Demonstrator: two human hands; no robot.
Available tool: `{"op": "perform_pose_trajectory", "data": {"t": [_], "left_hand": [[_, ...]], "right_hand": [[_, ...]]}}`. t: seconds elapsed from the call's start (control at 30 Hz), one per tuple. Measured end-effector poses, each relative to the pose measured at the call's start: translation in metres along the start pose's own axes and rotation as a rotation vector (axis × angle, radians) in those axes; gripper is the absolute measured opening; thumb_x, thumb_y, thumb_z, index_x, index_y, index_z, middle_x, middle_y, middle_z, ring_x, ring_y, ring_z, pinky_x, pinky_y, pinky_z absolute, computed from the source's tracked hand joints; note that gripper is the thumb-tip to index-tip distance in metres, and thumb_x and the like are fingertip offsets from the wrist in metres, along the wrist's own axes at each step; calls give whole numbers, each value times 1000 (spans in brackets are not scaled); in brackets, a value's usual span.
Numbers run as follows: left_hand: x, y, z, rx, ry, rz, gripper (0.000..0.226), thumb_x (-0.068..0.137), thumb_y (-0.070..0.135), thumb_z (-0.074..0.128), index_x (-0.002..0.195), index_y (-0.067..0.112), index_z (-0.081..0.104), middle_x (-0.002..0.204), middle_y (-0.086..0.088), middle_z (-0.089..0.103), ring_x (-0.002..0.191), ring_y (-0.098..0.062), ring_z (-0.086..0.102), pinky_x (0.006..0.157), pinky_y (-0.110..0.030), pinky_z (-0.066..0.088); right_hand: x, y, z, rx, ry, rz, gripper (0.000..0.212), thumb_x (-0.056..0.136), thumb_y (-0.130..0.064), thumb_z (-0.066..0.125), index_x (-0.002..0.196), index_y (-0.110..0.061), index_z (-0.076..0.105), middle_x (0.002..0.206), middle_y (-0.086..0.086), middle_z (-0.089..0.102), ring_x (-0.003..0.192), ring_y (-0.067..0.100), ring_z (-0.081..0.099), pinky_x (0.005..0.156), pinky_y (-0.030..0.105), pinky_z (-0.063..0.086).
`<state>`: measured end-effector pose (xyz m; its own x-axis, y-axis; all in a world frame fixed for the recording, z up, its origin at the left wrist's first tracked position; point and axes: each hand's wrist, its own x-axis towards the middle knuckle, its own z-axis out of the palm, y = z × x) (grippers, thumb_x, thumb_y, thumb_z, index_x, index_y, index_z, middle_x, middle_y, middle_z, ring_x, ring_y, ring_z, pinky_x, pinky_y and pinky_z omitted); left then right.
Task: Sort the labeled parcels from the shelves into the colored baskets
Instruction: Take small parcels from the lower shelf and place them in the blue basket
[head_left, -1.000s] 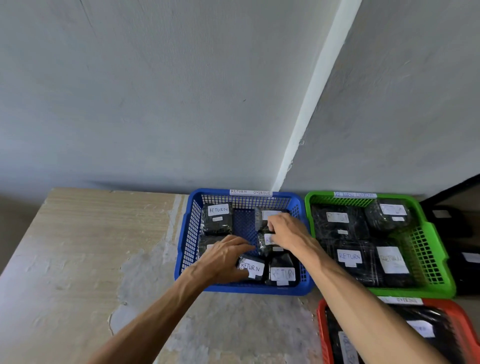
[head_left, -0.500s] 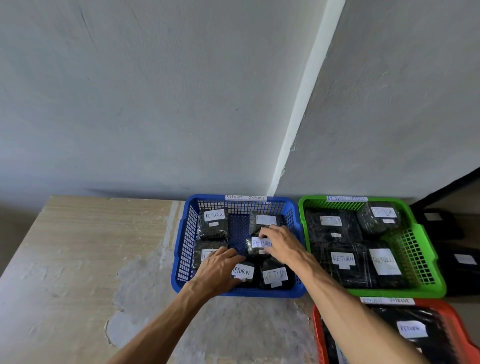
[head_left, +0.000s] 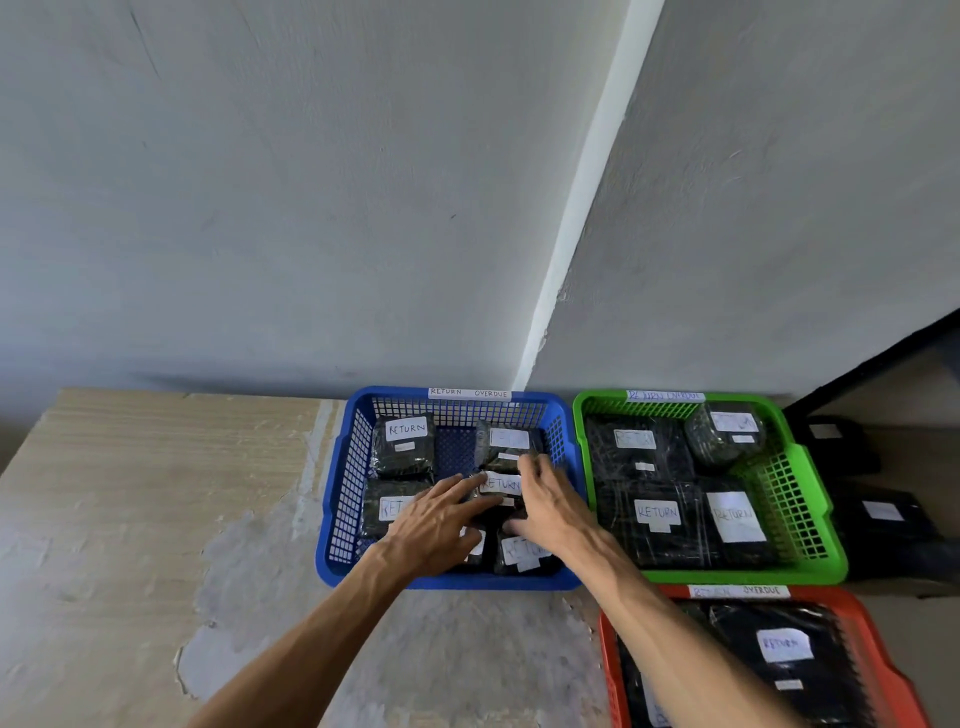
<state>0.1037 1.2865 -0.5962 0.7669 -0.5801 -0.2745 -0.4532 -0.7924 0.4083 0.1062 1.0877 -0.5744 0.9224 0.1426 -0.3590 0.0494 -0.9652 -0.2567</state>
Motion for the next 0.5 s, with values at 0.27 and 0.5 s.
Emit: {"op": "perform_pose_trajectory", "data": {"t": [0.27, 0.5], "left_hand": [[21, 2, 1, -4, 131, 9, 32, 93, 37, 50, 125, 31, 54, 128, 8, 52, 110, -19, 53, 85, -34, 53], [34, -2, 3, 9, 138, -9, 49, 88, 31, 67, 133, 27, 48, 136, 4, 56, 122, -24, 50, 94, -41, 52]], "right_hand": [[10, -6, -5, 17, 13, 139, 44, 96, 0, 55, 138, -1, 41, 117, 20, 66, 95, 29, 70, 70, 28, 50], [49, -6, -14, 152, -90, 272, 43, 99, 0, 46, 141, -9, 51, 143, 18, 43, 118, 35, 59, 92, 39, 51]]}}
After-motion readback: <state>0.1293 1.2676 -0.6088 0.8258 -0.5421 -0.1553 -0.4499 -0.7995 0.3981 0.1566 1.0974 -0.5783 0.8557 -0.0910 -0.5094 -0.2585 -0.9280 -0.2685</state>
